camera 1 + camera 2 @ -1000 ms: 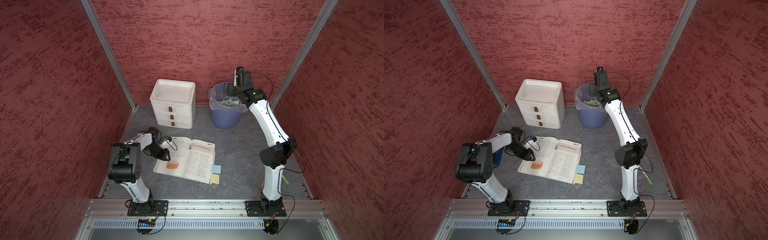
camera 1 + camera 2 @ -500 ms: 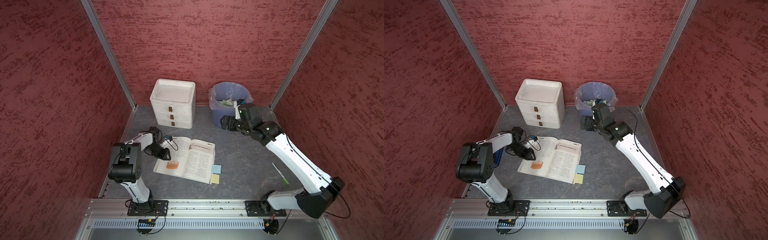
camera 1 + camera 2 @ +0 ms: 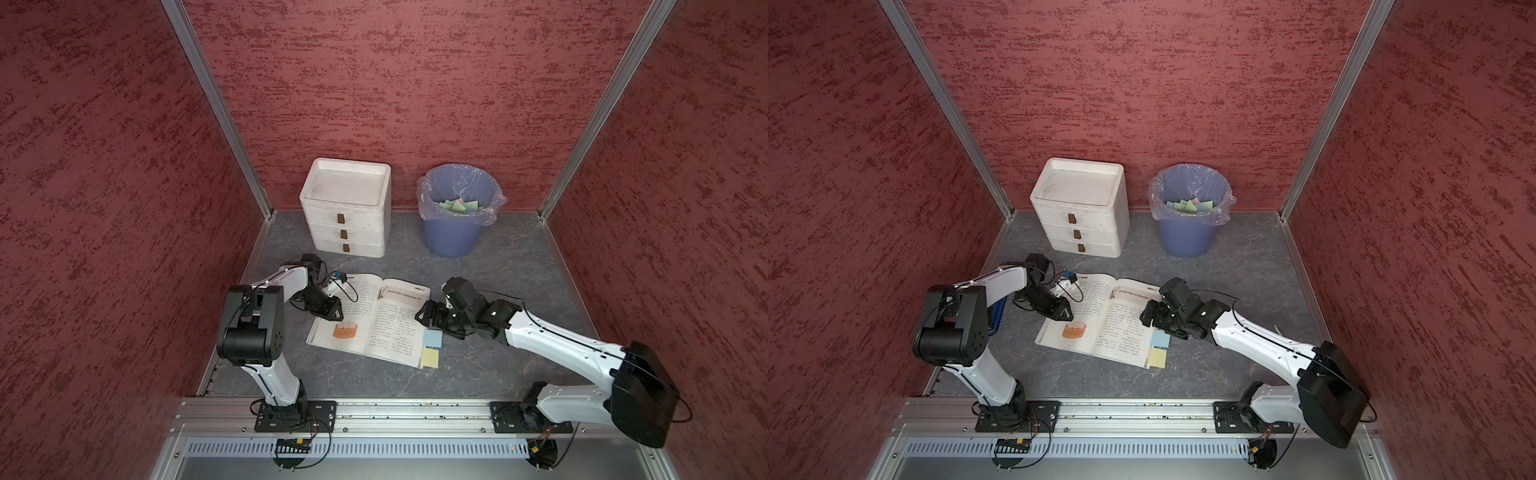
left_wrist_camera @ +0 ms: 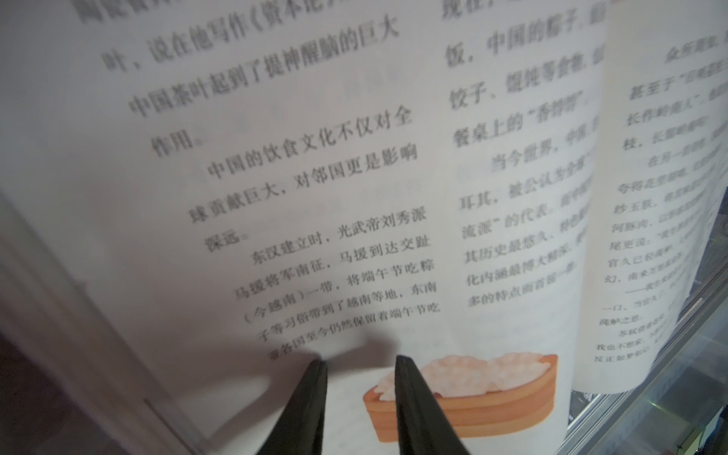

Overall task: Peel off the used sticky note
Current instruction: Turn the page of the book at the center of the board.

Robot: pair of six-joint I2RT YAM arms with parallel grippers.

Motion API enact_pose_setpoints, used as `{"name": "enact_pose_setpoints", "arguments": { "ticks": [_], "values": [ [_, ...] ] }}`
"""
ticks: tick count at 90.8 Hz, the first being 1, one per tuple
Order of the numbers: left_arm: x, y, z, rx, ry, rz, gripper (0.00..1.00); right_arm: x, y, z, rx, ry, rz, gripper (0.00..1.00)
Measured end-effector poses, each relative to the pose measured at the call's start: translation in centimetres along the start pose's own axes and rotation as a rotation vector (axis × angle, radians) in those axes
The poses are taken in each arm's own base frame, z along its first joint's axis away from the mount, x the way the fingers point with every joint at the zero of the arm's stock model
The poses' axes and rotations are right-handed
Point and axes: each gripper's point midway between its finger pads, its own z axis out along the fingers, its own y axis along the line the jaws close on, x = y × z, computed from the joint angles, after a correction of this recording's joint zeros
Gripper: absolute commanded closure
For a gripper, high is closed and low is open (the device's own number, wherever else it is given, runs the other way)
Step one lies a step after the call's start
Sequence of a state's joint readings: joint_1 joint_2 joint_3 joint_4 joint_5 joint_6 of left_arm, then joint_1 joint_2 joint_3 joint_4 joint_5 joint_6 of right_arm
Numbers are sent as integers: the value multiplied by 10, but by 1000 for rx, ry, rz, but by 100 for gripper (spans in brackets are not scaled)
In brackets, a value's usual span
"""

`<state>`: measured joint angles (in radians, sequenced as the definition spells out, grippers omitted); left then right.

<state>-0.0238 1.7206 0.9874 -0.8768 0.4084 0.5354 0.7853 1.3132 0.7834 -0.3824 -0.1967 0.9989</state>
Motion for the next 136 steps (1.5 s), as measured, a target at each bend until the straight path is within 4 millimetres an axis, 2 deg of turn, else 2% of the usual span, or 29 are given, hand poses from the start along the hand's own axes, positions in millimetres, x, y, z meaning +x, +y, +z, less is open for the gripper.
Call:
{"name": "enact_pose_setpoints", "arguments": {
  "ticks": [15,31,50,68,103,136],
  "values": [
    [0,0,0,-3,1,1,68,3,5,25,-36,43,38,6],
    [0,1,0,-6,3,3,68,4,9,43,-66,66,54,7],
    [0,1,0,-9,4,5,68,16,-10,59,-40,103,87,7],
    [0,1,0,-10,4,5,68,19,-11,61,-46,106,94,8],
    [0,0,1,-19,12,13,68,23,4,69,-112,130,85,8],
    [0,0,2,-29,18,17,69,25,40,62,-191,146,27,9]
  ]
}}
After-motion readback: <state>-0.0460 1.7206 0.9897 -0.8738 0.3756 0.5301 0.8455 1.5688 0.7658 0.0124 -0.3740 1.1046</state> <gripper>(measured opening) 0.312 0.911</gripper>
